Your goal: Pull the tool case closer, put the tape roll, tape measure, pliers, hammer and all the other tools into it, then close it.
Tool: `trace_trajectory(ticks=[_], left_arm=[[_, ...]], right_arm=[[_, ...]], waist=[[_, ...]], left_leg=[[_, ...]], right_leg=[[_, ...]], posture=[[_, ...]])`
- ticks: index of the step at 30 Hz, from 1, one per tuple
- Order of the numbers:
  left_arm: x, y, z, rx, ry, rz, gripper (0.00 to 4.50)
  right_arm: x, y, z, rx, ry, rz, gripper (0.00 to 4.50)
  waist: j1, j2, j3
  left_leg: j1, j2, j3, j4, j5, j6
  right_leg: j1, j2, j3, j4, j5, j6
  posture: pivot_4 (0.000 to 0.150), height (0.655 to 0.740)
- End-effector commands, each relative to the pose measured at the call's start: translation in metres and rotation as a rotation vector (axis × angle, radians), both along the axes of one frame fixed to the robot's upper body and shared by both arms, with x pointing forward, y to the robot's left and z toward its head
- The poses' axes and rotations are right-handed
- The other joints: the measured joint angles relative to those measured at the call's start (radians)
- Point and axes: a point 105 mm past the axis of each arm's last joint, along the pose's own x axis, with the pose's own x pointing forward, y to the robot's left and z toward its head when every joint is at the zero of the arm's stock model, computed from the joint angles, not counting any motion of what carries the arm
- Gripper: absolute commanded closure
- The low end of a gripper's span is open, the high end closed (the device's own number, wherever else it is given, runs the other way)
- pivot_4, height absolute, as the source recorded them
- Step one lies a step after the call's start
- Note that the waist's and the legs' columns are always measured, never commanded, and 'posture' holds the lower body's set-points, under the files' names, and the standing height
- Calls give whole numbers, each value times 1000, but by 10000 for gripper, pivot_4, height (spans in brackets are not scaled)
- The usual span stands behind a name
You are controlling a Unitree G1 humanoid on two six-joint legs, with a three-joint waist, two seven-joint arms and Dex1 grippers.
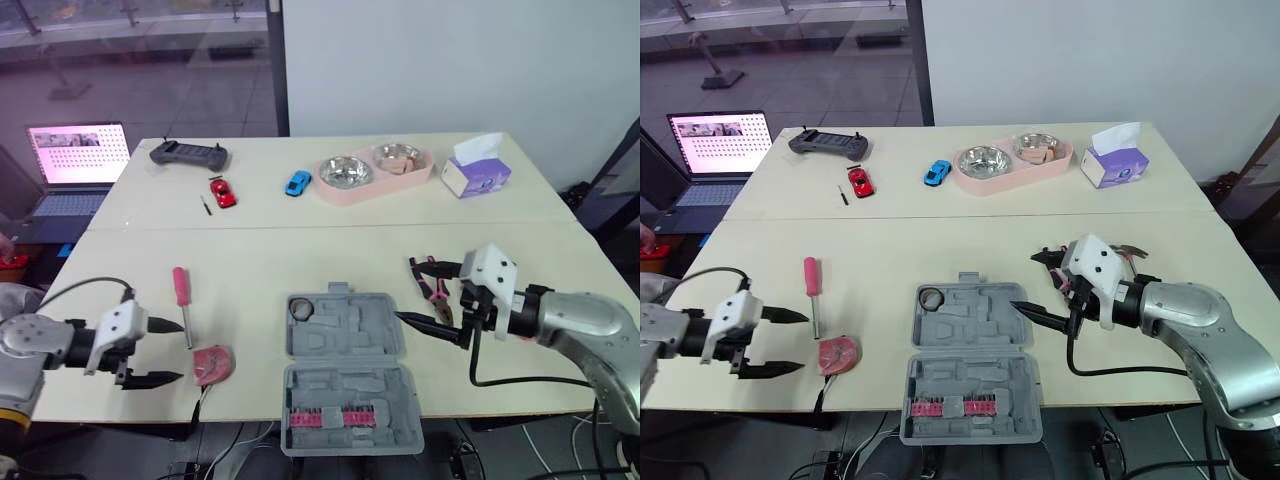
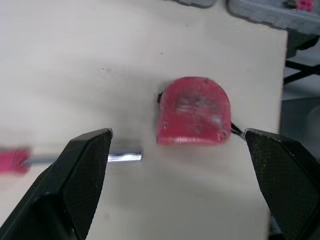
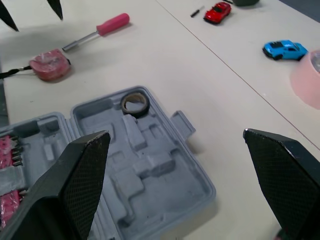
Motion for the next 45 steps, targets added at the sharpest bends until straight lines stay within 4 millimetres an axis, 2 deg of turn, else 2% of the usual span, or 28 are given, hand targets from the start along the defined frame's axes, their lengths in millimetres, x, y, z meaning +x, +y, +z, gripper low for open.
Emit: trace_trajectory(ticks=[1, 6, 16, 23, 26, 27, 28, 31, 36, 41, 45], left_arm=[[-2, -6, -6, -18, 14, -34, 655], [-3, -15, -14, -45, 17, -42, 655], [4, -24, -40, 33, -28, -25, 655], [-4, -26, -54, 59, 27, -39, 655], [-7, -27, -55, 48, 46, -44, 9323], [-7, -27, -54, 46, 46, -44, 14193], [-7, -27, -54, 46, 44, -44, 15726], [-6, -27, -51, 40, 34, -45, 15726], [-2, -32, -33, 25, -29, -88, 15726], [8, -58, 26, -42, -160, -191, 15726], [10, -87, 51, -83, -209, -256, 15726]], right_arm=[[-5, -1, 12, -3, -60, -19, 0], [-8, -2, 13, 2, -60, -41, 0], [-12, -5, 13, -1, -56, -63, 0], [-12, -7, 15, -5, -61, -70, 0], [-11, -7, 15, -6, -64, -72, 0], [-10, -7, 16, -6, -65, -71, 0], [-10, -7, 16, -6, -65, -71, 0], [-10, -6, 16, -6, -65, -66, 0], [-10, -2, 17, -2, -60, -40, 0], [-14, 9, 24, 28, 69, 17, 0], [-18, 25, 17, 41, 302, 46, 0]], waist=[[-1, 0, 0], [4, 0, 0], [7, 0, 0], [7, 0, -1], [6, 1, -1], [6, 1, -1], [5, 1, -1], [6, 1, -1], [5, 1, -1], [7, 0, 0], [4, 0, 0]], left_leg=[[0, 0, 0, -1, 0, 0], [0, 1, 0, 0, 1, -1], [1, 1, 0, 2, 1, -1], [2, 1, 0, 2, 2, -2], [2, 1, 0, 2, 2, -2], [2, 1, 0, 2, 2, -2], [2, 1, 0, 2, 2, -2], [3, 1, 0, 2, 2, -2], [2, 1, 0, 2, 2, -2], [1, 1, -1, 3, 2, -2], [1, 1, -1, 3, 2, -2]], right_leg=[[0, 0, 0, 1, 0, 0], [-1, 0, 0, 3, 0, 0], [1, 0, 0, 3, 1, -1], [2, 0, 0, 4, 1, -1], [3, 0, 0, 3, 1, -1], [3, 0, 0, 3, 1, -1], [3, 0, 0, 3, 1, -1], [2, 0, 0, 4, 1, -1], [2, 0, 0, 4, 1, -1], [2, 0, 0, 4, 1, -1], [2, 0, 1, 2, 0, -2]], posture=[[1500, 7400], [1500, 7400], [1500, 7400], [1500, 7400], [1500, 7400], [1500, 7400], [1500, 7400], [1500, 7400], [1500, 7400], [1500, 7400], [1500, 7400]])
